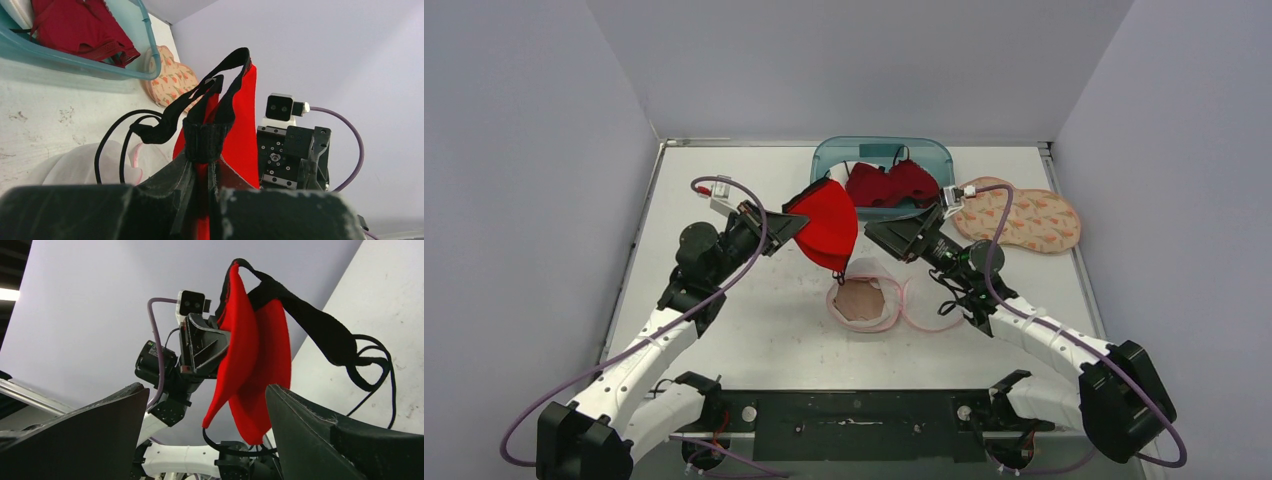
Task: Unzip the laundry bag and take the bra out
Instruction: Place the bra in the bin.
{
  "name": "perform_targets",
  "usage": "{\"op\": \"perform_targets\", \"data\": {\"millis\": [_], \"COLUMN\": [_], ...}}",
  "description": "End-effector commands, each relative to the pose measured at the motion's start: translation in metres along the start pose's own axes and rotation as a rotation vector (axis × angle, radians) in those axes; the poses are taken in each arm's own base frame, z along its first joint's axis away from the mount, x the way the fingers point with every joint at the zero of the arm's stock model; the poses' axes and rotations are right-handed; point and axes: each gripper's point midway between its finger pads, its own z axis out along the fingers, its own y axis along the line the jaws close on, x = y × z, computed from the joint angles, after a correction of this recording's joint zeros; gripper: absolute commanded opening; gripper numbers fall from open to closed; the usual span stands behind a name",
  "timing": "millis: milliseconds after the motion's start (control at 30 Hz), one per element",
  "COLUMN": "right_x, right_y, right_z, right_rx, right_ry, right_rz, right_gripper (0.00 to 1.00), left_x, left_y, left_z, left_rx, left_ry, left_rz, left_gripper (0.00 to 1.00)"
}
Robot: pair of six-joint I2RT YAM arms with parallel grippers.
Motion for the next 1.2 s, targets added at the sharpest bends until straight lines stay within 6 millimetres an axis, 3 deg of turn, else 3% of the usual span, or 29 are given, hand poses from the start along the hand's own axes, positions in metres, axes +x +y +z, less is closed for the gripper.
{"op": "perform_targets", "data": {"millis": [0, 267, 467, 633, 833, 933, 1000, 1100, 1167], "right_x": [-0.002, 0.010, 0.012, 0.016, 0.018, 0.018, 0.017, 0.009, -0.002], "right_y": [0.027, 0.018, 0.012, 0.018, 0.021, 0.022, 0.024, 0.029, 0.029], "right_z": [0.009, 0.022, 0.025, 0.028, 0.029, 0.029, 0.029, 0.030, 0.030], "right_rx": [-0.067, -0.037, -0.023, -0.054, -0.061, -0.058, -0.054, -0.033, 0.029], "right_ry": [0.005, 0.036, 0.040, 0.046, 0.052, 0.053, 0.052, 0.049, 0.039], "right_rz": [-0.047, -0.047, -0.062, -0.063, -0.076, -0.089, -0.107, -0.183, -0.263], "right_gripper": [0.90, 0.91, 0.98, 0.78, 0.39, 0.19, 0.06, 0.05, 0.05], "left_x": [-0.010, -0.008, -0.006, -0.004, -0.002, -0.002, -0.002, -0.002, -0.004], "left_y": [-0.043, -0.058, -0.064, -0.062, -0.059, -0.056, -0.056, -0.051, -0.046], "left_z": [-0.003, -0.004, -0.005, -0.003, -0.002, -0.001, -0.001, -0.003, -0.005], "left_rx": [0.148, 0.208, 0.227, 0.220, 0.209, 0.196, 0.190, 0.162, 0.117], "left_ry": [-0.028, -0.011, -0.003, 0.003, 0.005, 0.004, 0.004, 0.005, -0.006], "left_rz": [0.024, -0.004, -0.013, -0.017, -0.017, -0.011, -0.008, -0.002, 0.017], "left_gripper": [0.00, 0.00, 0.00, 0.00, 0.00, 0.08, 0.19, 0.52, 0.66]}}
